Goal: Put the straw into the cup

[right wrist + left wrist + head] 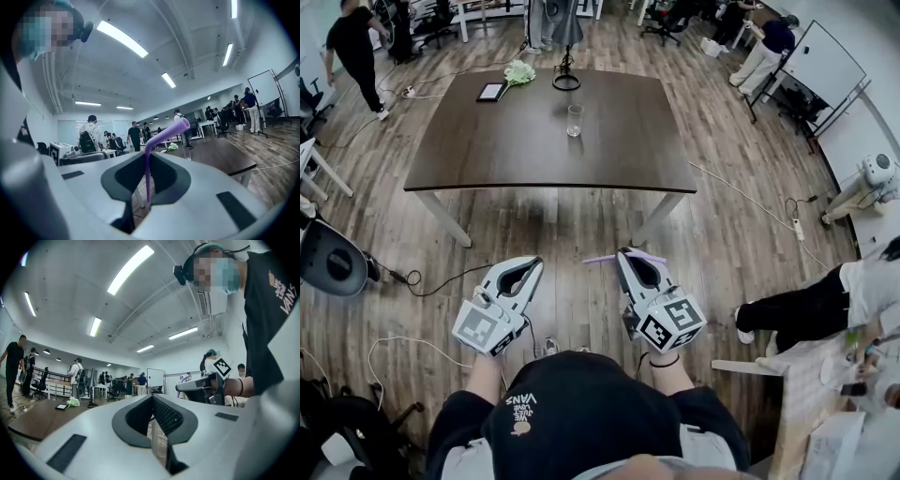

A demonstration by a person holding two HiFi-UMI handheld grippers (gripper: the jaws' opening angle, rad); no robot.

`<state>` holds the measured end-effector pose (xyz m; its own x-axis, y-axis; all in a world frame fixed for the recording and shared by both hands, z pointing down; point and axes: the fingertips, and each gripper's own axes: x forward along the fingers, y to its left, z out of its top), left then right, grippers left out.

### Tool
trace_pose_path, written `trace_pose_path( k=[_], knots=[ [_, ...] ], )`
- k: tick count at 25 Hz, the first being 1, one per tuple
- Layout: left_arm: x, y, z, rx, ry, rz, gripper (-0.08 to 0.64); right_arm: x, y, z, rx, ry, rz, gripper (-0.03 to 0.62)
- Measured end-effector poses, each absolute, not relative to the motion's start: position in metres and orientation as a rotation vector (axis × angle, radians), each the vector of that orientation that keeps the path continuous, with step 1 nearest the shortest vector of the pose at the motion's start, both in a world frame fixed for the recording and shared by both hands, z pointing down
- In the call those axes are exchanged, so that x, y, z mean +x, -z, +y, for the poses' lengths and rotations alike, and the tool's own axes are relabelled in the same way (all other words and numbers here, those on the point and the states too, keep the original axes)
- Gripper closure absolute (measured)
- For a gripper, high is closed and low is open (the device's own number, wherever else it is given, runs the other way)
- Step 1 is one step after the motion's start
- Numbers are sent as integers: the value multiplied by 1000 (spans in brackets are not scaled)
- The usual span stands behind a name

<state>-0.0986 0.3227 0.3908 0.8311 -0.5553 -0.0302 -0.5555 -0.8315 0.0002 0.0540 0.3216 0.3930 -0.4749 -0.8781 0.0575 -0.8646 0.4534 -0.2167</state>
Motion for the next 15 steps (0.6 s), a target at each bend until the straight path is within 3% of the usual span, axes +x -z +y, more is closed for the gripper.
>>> trace_pose_path(
  k=[15],
  knots=[
    [-126, -399, 281, -2978, -55, 893, 549, 35, -397, 292, -1709, 249, 2548, 551]
  ],
)
